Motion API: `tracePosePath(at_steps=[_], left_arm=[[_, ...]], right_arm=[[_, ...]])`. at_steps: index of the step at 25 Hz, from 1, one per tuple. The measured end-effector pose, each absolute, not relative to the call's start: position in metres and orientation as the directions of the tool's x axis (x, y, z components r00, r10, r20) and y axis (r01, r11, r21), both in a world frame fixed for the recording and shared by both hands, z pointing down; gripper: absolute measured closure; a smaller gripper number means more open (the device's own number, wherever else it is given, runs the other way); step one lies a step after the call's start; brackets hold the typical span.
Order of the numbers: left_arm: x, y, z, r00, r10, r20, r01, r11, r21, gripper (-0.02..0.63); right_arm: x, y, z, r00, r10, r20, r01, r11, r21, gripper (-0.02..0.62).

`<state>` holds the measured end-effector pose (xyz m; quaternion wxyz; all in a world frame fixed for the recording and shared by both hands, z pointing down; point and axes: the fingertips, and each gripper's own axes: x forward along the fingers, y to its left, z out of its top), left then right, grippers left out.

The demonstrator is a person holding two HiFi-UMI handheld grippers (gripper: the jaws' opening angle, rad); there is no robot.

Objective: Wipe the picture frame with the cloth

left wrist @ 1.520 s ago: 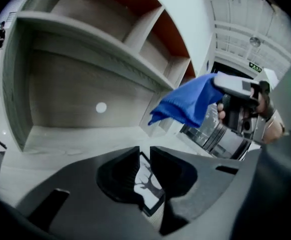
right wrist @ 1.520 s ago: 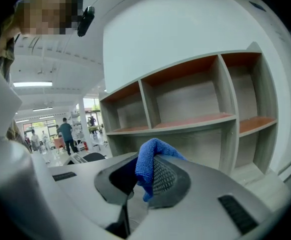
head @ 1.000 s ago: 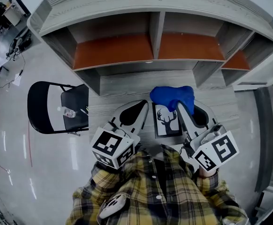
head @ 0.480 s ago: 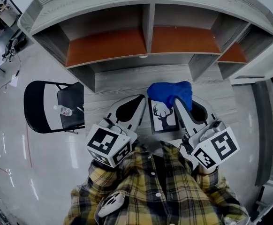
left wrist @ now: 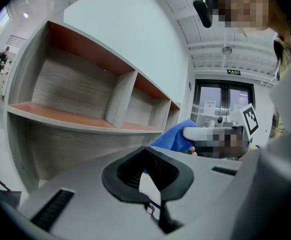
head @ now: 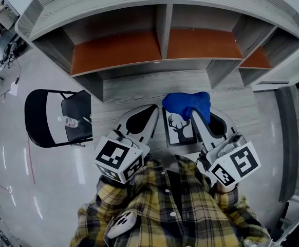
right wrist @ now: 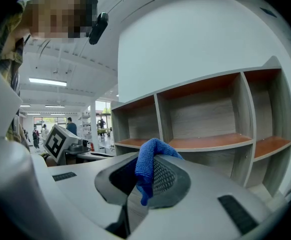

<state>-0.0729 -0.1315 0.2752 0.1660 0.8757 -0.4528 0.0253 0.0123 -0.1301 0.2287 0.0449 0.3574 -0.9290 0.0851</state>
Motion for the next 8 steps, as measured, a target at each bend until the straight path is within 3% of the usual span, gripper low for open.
tracePosePath(at_steps=[8], left_arm=[[-0.084, -0.147, 0.267, 0.640, -0.750, 0.165, -0.759, -0.585, 0.285, 0.601]], right_arm=[[0.007, -0.140, 0.232, -0.734, -0.664, 0.146, -0.679, 0.723, -0.125, 0.554]])
